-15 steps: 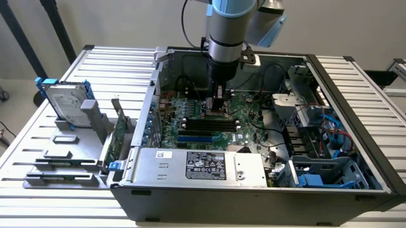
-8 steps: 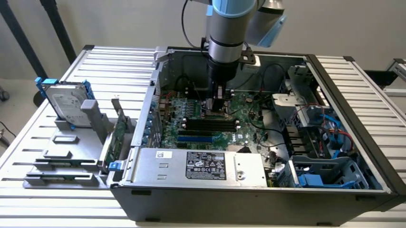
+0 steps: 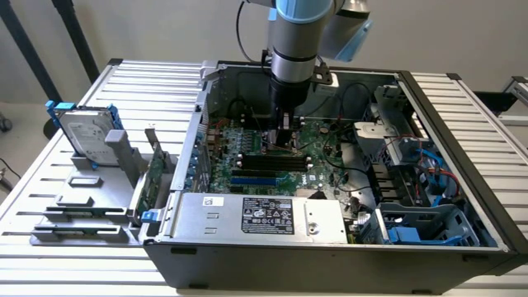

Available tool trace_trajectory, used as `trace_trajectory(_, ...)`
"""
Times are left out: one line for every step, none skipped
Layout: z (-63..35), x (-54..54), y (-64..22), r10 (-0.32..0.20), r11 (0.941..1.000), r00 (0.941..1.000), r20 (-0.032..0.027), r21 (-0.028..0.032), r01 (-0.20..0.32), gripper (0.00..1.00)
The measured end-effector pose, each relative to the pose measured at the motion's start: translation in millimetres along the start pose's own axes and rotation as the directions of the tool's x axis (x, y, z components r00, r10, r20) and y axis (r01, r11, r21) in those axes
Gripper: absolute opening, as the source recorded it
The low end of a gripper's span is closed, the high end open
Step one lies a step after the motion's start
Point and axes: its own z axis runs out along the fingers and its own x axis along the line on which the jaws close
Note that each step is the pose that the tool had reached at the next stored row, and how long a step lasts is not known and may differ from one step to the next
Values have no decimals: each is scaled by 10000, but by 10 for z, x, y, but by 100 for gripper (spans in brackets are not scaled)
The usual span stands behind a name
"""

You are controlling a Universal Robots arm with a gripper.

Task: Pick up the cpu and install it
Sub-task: 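Place the cpu into insertion slot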

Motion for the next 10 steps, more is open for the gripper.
trace_trajectory(1,0,0,0,10000,10000,9,0,0,55)
trace_trajectory(3,0,0,0,10000,10000,16,-1,0,55)
trace_trajectory(4,-1,0,0,10000,10000,24,-1,0,55)
trace_trajectory(5,0,0,0,10000,10000,32,-2,0,55)
trace_trajectory(7,0,0,1,10000,10000,50,-4,-1,55)
trace_trajectory(10,0,0,2,10000,10000,79,-6,-2,55)
trace_trajectory(12,0,0,3,10000,9999,123,-7,-2,55)
trace_trajectory(13,-1,0,2,10000,9999,157,-9,-2,55)
trace_trajectory(14,-1,1,1,10000,9999,173,-8,-1,55)
trace_trajectory(13,-1,1,1,10000,9998,177,-8,0,55)
